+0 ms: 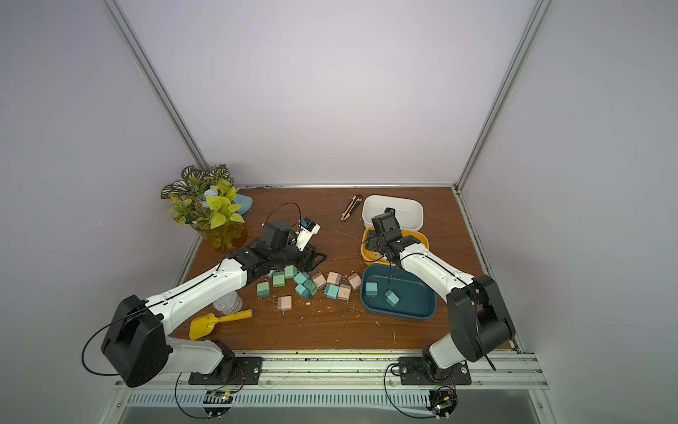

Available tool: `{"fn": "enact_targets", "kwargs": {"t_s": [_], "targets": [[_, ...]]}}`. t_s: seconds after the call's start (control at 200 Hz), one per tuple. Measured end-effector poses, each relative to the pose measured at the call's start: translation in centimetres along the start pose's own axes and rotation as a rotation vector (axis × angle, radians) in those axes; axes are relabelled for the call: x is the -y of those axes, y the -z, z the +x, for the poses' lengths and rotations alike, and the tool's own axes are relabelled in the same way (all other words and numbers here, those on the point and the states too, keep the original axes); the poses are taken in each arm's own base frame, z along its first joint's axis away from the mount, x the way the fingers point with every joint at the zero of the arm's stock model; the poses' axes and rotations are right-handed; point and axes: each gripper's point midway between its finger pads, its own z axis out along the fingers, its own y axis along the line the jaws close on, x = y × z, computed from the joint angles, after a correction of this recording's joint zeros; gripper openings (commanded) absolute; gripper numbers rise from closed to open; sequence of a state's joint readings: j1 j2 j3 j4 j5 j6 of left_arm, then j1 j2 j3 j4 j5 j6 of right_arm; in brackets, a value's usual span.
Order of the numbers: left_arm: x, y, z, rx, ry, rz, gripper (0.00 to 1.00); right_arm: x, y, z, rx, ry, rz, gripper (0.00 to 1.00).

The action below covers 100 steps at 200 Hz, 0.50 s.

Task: Place the plugs by color into the storage box
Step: Place the plug in the storage box.

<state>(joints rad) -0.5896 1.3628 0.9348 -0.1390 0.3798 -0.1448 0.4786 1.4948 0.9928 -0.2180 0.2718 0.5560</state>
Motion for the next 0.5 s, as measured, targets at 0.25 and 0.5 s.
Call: {"fn": "enact_targets", "kwargs": {"t_s": [0.25,0.5], "targets": [[-0.2,0.0,0.0,0.002,-0.002,-0.011,0.60,-1.3,1.8,1.4,0.003,-0.006,-0.060,0.71],[-1.1,0.8,1.3,-0.073,-0.074,-0.075,0.61,-4.0,3.5,1.3,0.057,0.074,-0.106,0.63]]}}
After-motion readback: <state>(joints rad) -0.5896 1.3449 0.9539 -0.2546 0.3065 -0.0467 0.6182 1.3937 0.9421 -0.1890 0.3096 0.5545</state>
